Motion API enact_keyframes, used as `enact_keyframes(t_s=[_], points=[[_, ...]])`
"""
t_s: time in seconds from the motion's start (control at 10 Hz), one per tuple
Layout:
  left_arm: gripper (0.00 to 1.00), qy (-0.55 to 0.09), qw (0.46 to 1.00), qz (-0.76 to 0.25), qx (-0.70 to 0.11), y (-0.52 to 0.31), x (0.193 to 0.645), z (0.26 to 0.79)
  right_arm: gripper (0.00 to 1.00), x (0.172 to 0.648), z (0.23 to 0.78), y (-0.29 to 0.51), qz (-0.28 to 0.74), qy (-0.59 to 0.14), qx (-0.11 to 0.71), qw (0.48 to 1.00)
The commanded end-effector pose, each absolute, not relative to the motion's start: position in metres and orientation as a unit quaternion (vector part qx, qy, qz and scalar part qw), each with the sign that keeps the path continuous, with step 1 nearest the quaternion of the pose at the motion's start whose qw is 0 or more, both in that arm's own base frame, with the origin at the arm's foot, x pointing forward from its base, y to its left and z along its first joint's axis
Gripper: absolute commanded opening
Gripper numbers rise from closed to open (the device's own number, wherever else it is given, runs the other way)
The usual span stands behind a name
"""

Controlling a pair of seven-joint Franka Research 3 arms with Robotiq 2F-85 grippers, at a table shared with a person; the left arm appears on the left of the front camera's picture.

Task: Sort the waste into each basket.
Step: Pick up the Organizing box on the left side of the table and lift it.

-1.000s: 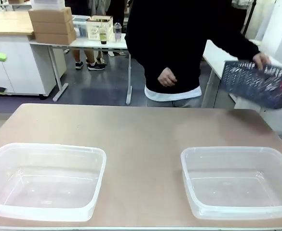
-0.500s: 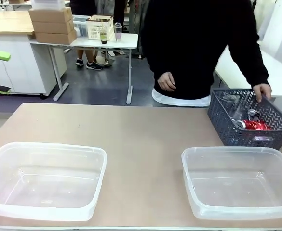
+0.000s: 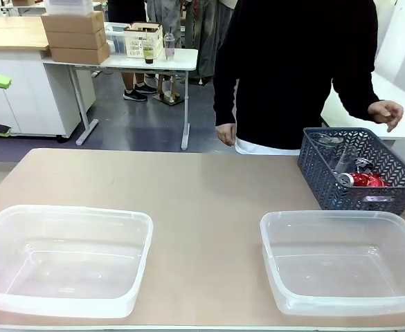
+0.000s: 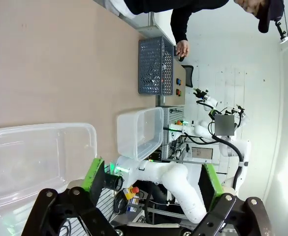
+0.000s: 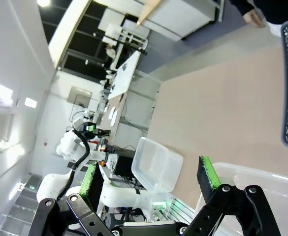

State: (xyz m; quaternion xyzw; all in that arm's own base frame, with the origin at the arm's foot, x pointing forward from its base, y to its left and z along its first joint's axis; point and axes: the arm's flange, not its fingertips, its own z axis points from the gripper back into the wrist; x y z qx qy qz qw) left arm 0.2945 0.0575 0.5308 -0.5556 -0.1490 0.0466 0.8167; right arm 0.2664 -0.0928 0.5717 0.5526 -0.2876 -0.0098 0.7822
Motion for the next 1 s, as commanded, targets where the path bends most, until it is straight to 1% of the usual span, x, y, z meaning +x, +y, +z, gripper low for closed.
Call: enact_keyframes(t_s=[0.0,0.1,0.2,0.4,0.5,0.6,0.7,0.8,0.9], points=[[1.0,-0.149,0.816,0.047,-0.556,0.058,0.294,0.53,1.0,0.27,0.574,-0.092,0.003,-0.299,0.555,0.776],[1.0,-0.143,0.838,0.023,-0.526,0.058,0.294,0.531,1.0,0.266,0.572,-0.093,-0.01,-0.288,0.553,0.782],[1.0,-0.14,0.861,0.01,-0.489,0.066,0.295,0.535,1.0,0.278,0.581,-0.059,0.022,-0.255,0.546,0.798],[1.0,-0.146,0.906,-0.027,-0.396,0.085,0.289,0.546,1.0,0.305,0.596,0.023,0.081,-0.19,0.516,0.831],[1.0,-0.151,0.932,-0.061,-0.324,0.092,0.283,0.549,1.0,0.316,0.598,0.069,0.121,-0.161,0.509,0.837],[1.0,-0.133,0.951,-0.085,-0.266,0.099,0.277,0.545,1.0,0.324,0.591,0.125,0.147,-0.136,0.477,0.856],[1.0,-0.11,0.966,-0.091,-0.214,0.101,0.27,0.537,1.0,0.324,0.581,0.178,0.188,-0.093,0.461,0.862],[1.0,-0.075,0.967,-0.116,-0.213,0.098,0.261,0.526,1.0,0.317,0.568,0.229,0.225,-0.065,0.433,0.87],[1.0,-0.062,0.97,-0.112,-0.208,0.096,0.254,0.515,1.0,0.305,0.551,0.275,0.261,-0.044,0.4,0.878]])
